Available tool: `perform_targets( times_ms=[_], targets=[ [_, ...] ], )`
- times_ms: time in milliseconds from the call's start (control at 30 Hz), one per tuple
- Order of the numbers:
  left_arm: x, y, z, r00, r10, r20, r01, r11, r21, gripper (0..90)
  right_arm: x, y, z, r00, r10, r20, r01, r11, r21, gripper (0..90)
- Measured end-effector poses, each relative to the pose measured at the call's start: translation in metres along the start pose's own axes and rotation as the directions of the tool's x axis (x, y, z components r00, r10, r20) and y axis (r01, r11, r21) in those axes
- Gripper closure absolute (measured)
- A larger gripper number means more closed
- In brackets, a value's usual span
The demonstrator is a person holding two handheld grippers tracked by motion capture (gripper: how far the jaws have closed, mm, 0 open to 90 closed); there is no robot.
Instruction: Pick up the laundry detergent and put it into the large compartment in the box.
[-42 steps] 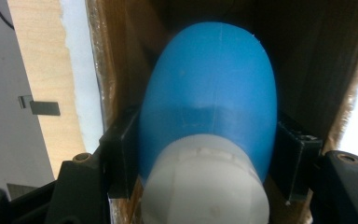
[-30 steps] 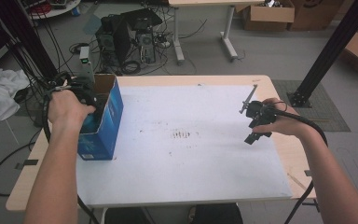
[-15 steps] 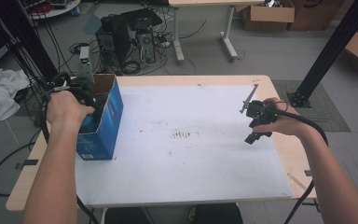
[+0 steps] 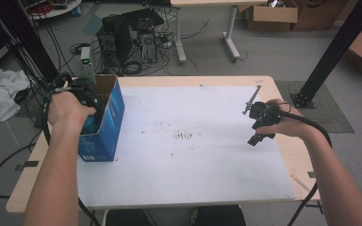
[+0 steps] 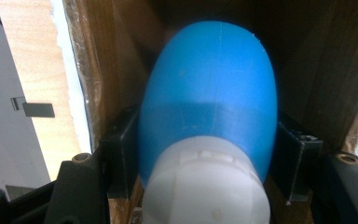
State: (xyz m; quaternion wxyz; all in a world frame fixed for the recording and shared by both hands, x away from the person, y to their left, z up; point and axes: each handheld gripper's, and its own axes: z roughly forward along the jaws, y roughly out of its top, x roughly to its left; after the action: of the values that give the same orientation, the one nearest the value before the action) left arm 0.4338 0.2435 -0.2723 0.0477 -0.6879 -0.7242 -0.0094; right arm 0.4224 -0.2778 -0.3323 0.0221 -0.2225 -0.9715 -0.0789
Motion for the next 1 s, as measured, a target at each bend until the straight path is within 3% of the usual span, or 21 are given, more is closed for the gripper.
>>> perform_targets(
  times_ms=[567,767,1000],
  targets=[
    [0.0,0.0,0.0,1.0,0.002,-0.002,-0.002,1.0,-0.001,36.8,0.0,0.001,-0.001,1.0,-0.003,-0.001,0.003,1.0,0.002,24.2],
    [-0.003,-0.001,-0.002,0.9994,0.016,-0.03,-0.017,0.9998,-0.014,36.5,0.0,0.001,-0.001,1.0,-0.001,0.0,0.001,1.0,0.0,24.3],
    [-0.007,-0.003,-0.016,0.9975,0.027,-0.064,-0.03,0.9987,-0.042,32.2,0.0,0.002,-0.001,1.0,-0.006,-0.001,0.006,1.0,0.001,24.2]
  ],
)
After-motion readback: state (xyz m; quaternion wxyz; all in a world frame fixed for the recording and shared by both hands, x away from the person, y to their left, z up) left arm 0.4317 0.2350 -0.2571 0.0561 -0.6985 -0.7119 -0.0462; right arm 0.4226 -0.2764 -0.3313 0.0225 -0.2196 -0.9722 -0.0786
